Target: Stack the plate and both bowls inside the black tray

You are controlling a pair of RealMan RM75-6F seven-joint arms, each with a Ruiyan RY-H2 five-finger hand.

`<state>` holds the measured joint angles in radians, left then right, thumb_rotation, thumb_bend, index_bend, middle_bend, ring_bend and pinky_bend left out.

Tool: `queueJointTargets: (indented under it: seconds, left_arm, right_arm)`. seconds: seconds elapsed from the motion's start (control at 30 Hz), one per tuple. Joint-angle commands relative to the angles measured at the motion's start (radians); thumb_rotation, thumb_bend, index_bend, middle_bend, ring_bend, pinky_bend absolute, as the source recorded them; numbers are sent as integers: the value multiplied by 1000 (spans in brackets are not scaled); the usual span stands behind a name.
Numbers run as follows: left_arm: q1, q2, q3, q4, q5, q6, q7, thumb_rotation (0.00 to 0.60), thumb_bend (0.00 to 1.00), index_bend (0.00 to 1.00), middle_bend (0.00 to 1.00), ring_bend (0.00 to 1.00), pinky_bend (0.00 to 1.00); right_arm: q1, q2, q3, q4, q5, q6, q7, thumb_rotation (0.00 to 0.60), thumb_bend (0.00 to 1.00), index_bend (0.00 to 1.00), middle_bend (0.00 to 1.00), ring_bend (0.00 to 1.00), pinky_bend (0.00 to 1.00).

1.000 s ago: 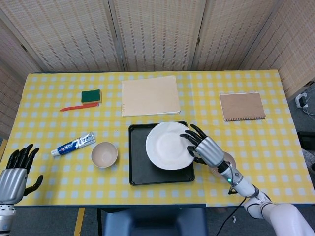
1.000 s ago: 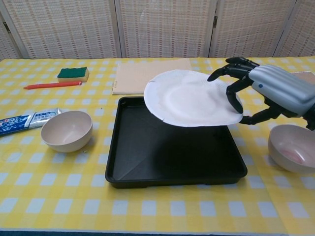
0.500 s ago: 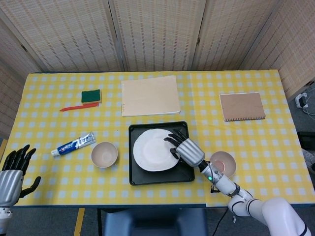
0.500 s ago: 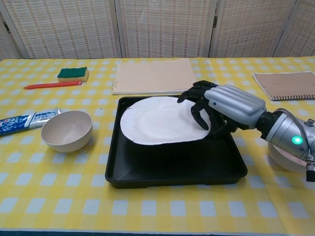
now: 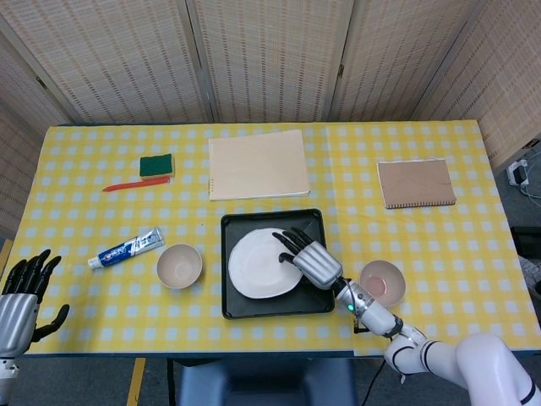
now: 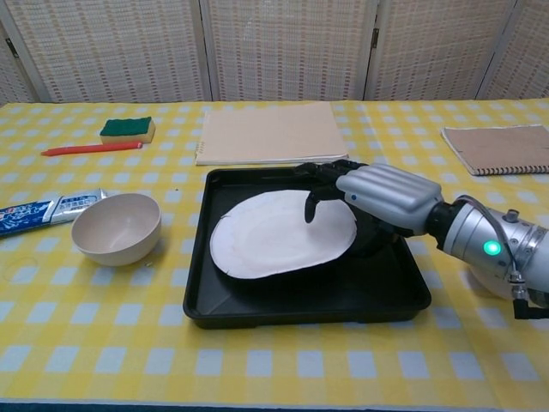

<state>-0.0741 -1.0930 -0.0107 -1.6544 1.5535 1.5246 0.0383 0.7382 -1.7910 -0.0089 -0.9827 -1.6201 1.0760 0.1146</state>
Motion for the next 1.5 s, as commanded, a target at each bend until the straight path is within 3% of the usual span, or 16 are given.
queueJointTargets:
  seconds: [0.03,0.37,0.67,0.83,0.9,1.03,1.2,1.5]
  left_arm:
    - [1,0,-3,-3,-8,-2,4,600,397,0,7,0,0]
    - [1,-2,-7,-6,-8,-1,13,600,398,0,4,0,0]
    - [2,-3,-5,-5,0,1,12,600,398,0,0,0,0]
    - [5,-1,-3,-7,8,7,10,600,398,0,0,0,0]
    - [5,-1,-2,-7,9,8,11,600,397,0,0,0,0]
    - [6,-2,-1,-8,13,7,13,600,397,0,0,0,0]
    - [1,-8,2,-10,9,-8,29,600,398,0,0,0,0]
    - [-5,-12,15,-6,45,-10,21,600,396,0,0,0,0]
  right_arm:
    - [7,67,15,-116,43,-58,-83,600,398,198,0,0,0]
    - [-6,198,36,-335,95,-87,-258,600,288,5,0,0,0]
    - [-31,365,23,-564,145,-116,-363,600,260,0,0,0,0]
    - [-84,459,-12,-645,113,-51,-359,600,259,3,0,0,0]
    - [-109,493,-30,-660,89,-18,-340,600,259,61,0,0,0]
    - [-175,548,-89,-635,-1,78,-252,600,260,187,0,0,0]
    - [-258,539,-168,-497,-109,189,-137,600,259,316,0,0,0]
    - [-357,463,-204,-259,-169,313,-9,600,259,406,0,0,0]
